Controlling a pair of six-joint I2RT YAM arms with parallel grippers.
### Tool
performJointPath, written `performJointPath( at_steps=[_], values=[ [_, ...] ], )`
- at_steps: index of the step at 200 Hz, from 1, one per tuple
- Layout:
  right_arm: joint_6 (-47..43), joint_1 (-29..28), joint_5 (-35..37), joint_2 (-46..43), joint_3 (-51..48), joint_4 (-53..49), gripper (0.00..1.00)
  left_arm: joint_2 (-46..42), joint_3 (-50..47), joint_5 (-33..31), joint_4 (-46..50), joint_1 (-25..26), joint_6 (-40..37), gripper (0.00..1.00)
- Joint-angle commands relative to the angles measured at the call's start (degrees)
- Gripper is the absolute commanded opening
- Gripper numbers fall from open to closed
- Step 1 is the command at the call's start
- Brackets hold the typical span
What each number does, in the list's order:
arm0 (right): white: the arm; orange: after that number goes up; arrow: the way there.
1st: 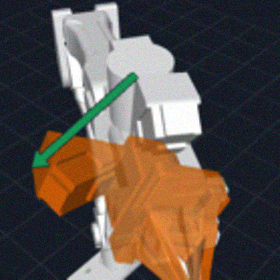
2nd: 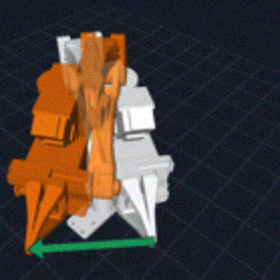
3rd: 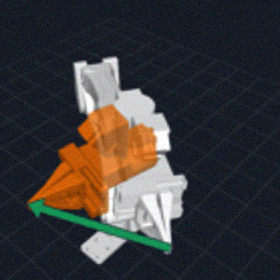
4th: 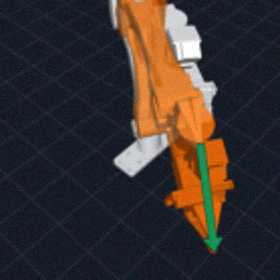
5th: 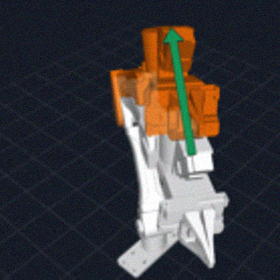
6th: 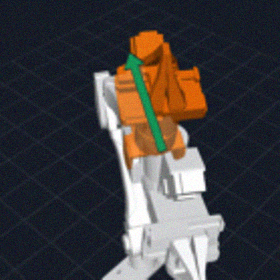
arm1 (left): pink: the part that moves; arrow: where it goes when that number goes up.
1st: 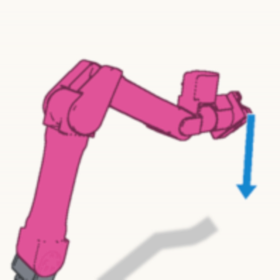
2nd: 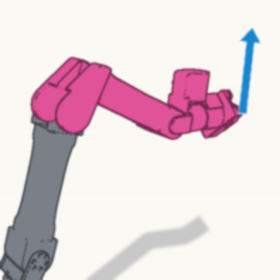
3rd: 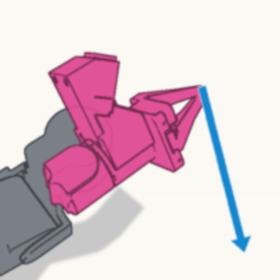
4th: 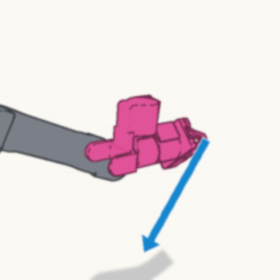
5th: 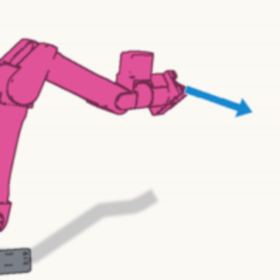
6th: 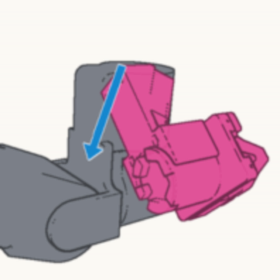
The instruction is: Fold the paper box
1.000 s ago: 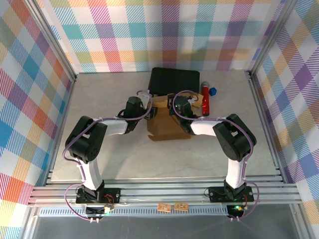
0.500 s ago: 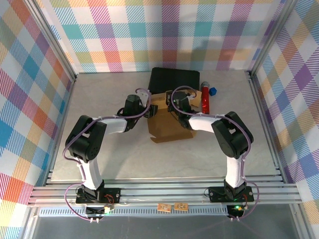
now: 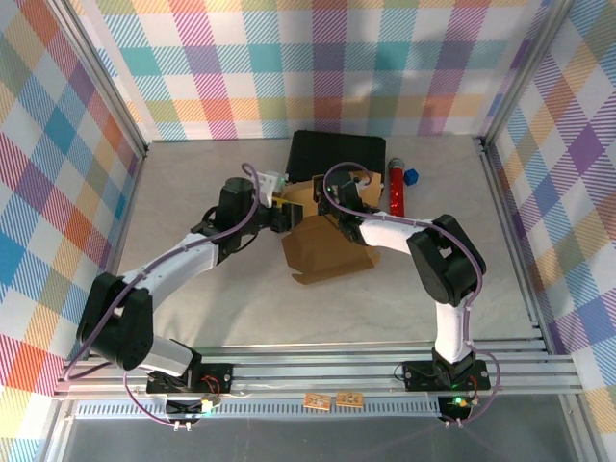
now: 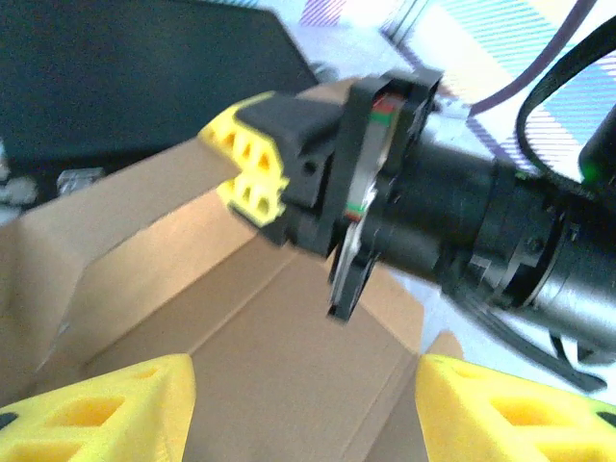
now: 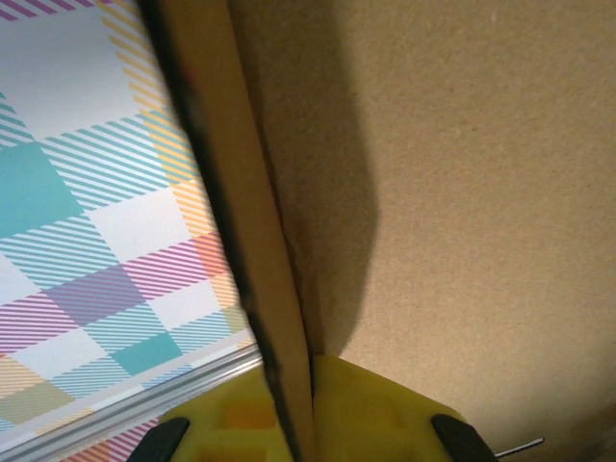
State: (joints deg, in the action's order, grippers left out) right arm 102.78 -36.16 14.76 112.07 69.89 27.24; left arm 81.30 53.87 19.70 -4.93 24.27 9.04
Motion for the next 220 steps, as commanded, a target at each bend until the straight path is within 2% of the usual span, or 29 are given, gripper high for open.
performJointPath(
  at_steps=[1,16,27,41,59,93,119,145,171,220],
  values=[
    [0.29,0.35,-2.82,0.08,-0.24,-7.39,0.00,-3.32,0.23,-3.06,9.62,-8.26,4.13,0.63],
    [0.19,0.61,-3.77,0.04,-0.83,-6.87,0.00,-0.10,0.92,-1.40,10.01,-15.22,6.42,0.59],
    [0.18,1.17,-5.71,0.57,-0.63,-6.81,0.00,2.94,0.72,0.81,6.86,-18.61,7.56,0.53],
    [-0.11,1.43,-6.90,0.70,-0.68,-6.41,0.00,8.23,2.12,1.97,3.58,-20.09,7.14,0.45],
    [-0.92,1.62,-7.54,0.22,-0.71,-6.78,0.00,16.72,8.82,4.36,5.79,-20.05,5.02,0.36],
    [-0.98,1.79,-8.25,0.17,-0.88,-6.39,0.00,25.81,15.91,9.35,6.05,-18.35,2.12,0.35],
    [-0.94,1.97,-7.69,0.33,-1.03,-5.68,0.00,26.61,16.10,12.28,6.05,-15.28,0.30,0.36],
    [-0.82,2.06,-6.41,0.91,-1.48,-2.60,0.00,23.36,12.23,10.93,3.55,-12.23,1.51,0.36],
    [-1.19,2.06,-4.79,1.44,-2.97,3.15,0.00,19.42,6.43,9.63,-2.47,-10.87,6.13,0.36],
    [-4.33,2.06,-4.16,2.16,-8.85,19.87,0.00,16.18,3.28,4.65,-4.77,-5.64,7.79,0.40]
  ],
)
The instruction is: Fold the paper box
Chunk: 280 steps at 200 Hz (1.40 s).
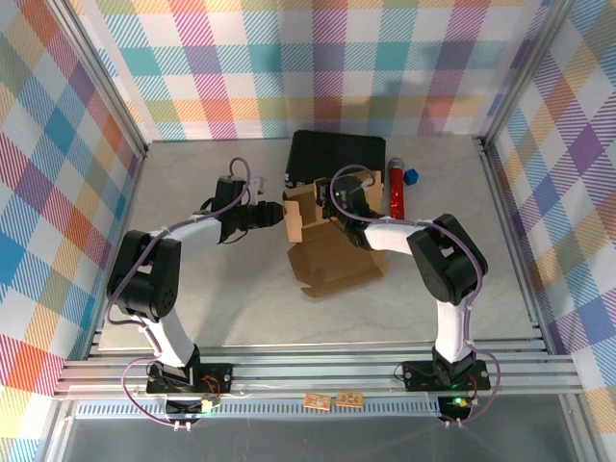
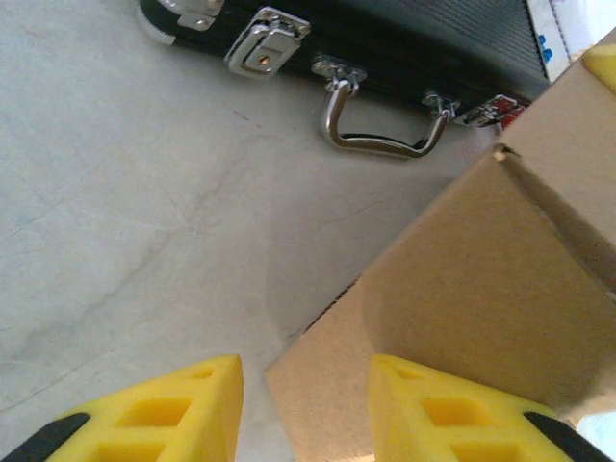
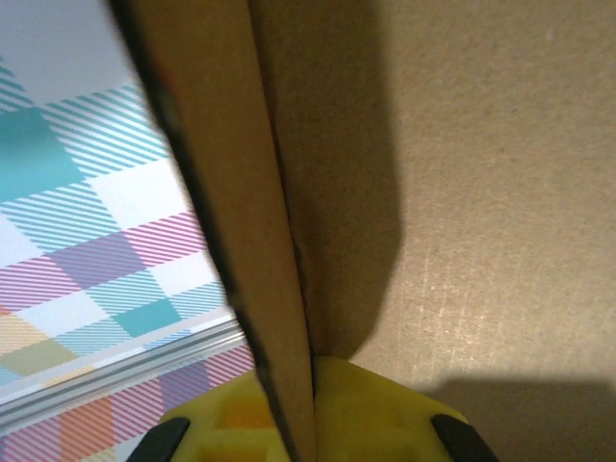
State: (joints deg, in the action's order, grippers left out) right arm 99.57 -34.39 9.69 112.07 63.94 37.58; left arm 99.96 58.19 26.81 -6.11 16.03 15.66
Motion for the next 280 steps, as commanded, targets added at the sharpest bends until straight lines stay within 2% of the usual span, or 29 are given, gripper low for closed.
performJointPath(
  at_steps=[1,38,83,176,212,238,280],
  values=[
    [-1.17,0.29,0.84,2.22,-3.06,9.88,0.00,-2.49,-1.06,-2.59,-3.62,2.69,1.19,0.40],
    [-3.90,0.11,-0.26,2.44,-5.72,18.47,0.00,-3.12,-2.11,-5.69,-5.01,4.05,0.58,0.42],
    [-4.52,-0.05,-0.10,3.32,-10.46,27.02,0.00,-2.27,-2.27,-4.45,-5.20,4.42,-2.14,0.43],
    [-6.70,-0.04,-1.91,5.50,-15.64,37.74,0.00,-5.37,-8.88,-6.94,-9.98,7.50,-5.16,0.45],
    [-6.41,-0.06,-1.83,5.44,-15.39,37.59,0.00,-7.89,-12.88,-6.85,-13.96,8.40,-5.91,0.46],
    [-6.14,-0.06,-2.18,5.26,-14.97,37.17,0.00,-10.22,-15.99,-6.47,-17.27,8.84,-10.06,0.48],
    [-6.05,0.03,-3.14,5.17,-14.51,36.68,0.00,-7.60,-12.43,-5.20,-12.83,8.75,-20.86,0.50]
  ],
)
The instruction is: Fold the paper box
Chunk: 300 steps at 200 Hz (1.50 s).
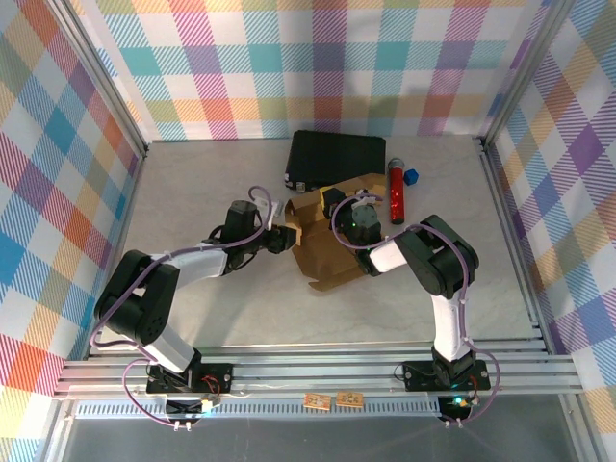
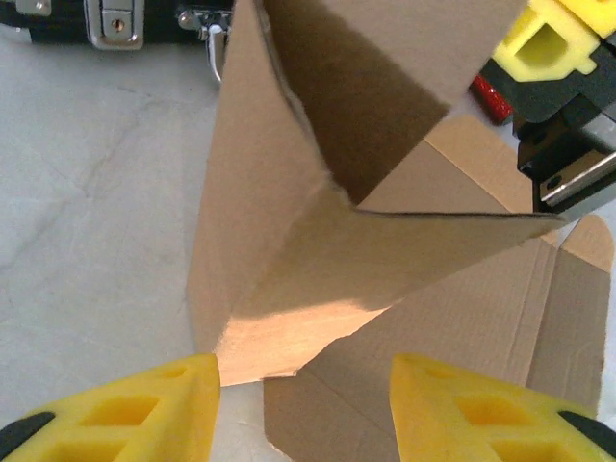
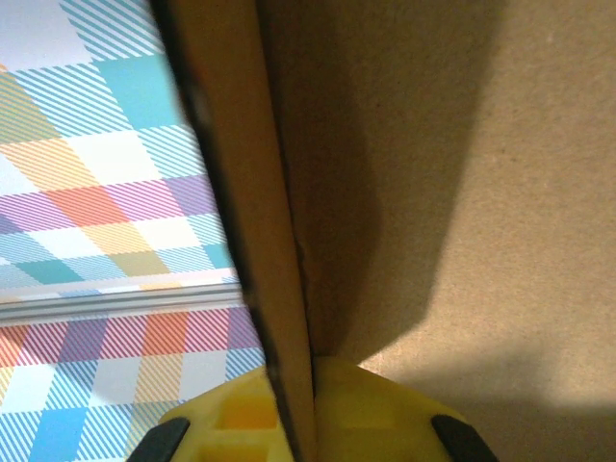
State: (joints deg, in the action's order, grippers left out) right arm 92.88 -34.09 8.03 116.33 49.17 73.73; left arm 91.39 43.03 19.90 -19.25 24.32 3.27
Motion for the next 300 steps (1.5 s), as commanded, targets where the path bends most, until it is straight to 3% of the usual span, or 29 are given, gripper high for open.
performJointPath(
  at_steps=[1,36,73,152,196,249,300],
  values=[
    [0.63,-0.28,-1.51,0.87,0.25,0.53,0.00,1.10,2.88,1.80,0.41,0.47,-8.72,0.50],
    [0.94,-0.26,-1.87,1.43,0.81,0.84,0.00,4.27,5.66,2.65,1.55,0.46,-14.33,0.51],
    [1.15,-0.30,-2.01,1.92,1.78,1.04,0.00,5.63,5.69,2.99,-1.88,0.71,-13.96,0.52],
    [1.97,-0.24,-1.11,2.56,2.77,1.68,0.00,8.03,1.97,-6.77,-14.77,4.28,-7.93,0.53],
    [2.33,-0.28,-1.18,2.31,3.15,1.24,0.00,9.11,1.05,-16.19,-18.81,5.08,-6.25,0.54],
    [2.92,-0.24,-1.26,2.49,3.38,1.50,0.00,11.80,2.09,-20.09,-22.24,5.48,-5.81,0.54],
    [3.27,-0.19,-1.35,3.09,3.91,1.24,0.00,13.31,4.21,-20.53,-22.15,5.56,-4.84,0.43]
  ],
)
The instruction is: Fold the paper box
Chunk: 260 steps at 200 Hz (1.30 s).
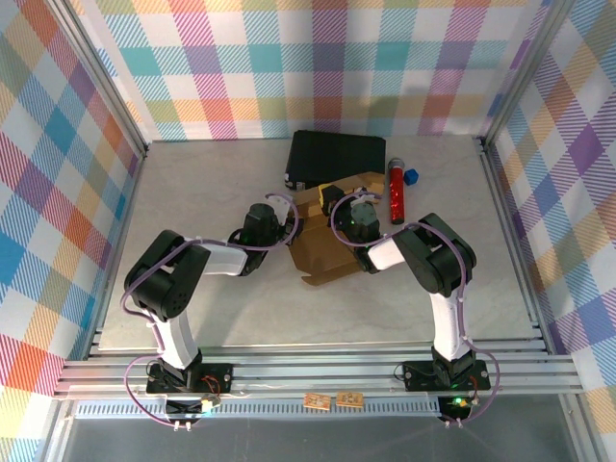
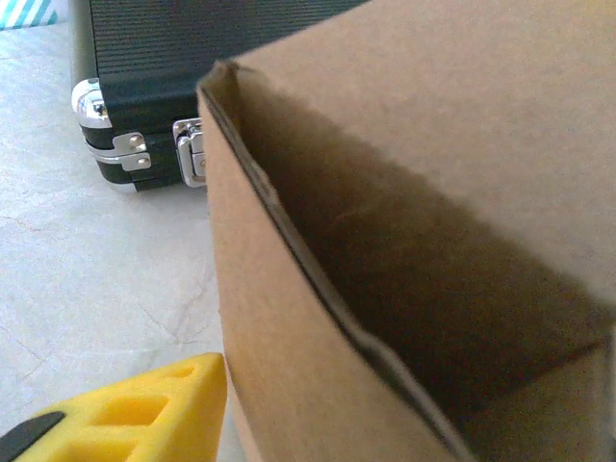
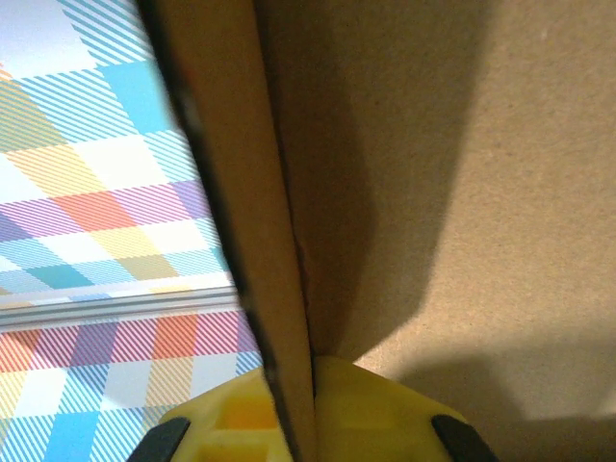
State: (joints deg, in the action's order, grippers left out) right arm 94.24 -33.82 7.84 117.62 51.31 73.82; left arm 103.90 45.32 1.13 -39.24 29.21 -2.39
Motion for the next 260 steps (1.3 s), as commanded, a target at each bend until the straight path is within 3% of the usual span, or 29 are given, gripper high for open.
performJointPath(
  at_steps=[1,98,122,145,181,229,260],
  values=[
    [1.96,-0.45,-1.15,1.81,1.82,1.15,0.00,0.84,1.94,-1.79,-2.15,0.67,0.86,0.42],
    [2.60,-0.67,-0.65,1.99,2.94,-1.27,0.00,3.55,6.48,-21.99,1.42,5.70,6.41,0.24],
    [2.82,-0.90,-0.54,1.82,3.01,-2.22,0.00,4.25,7.35,-23.30,1.54,6.10,7.31,0.19],
    [2.96,-0.89,-0.10,1.02,2.94,-3.66,0.00,4.49,7.89,-25.11,2.00,6.47,7.69,0.00],
    [2.76,-0.93,1.54,-2.19,2.30,-8.27,0.00,3.99,8.29,-26.65,4.51,6.47,8.44,0.00],
    [3.15,-0.59,7.94,-15.53,1.07,-29.79,0.42,-2.27,8.85,-26.09,14.93,6.38,8.90,0.00],
    [0.59,0.83,10.97,-26.82,1.48,-46.27,0.56,-10.25,8.77,-23.23,24.83,5.23,9.87,0.00]
  ],
)
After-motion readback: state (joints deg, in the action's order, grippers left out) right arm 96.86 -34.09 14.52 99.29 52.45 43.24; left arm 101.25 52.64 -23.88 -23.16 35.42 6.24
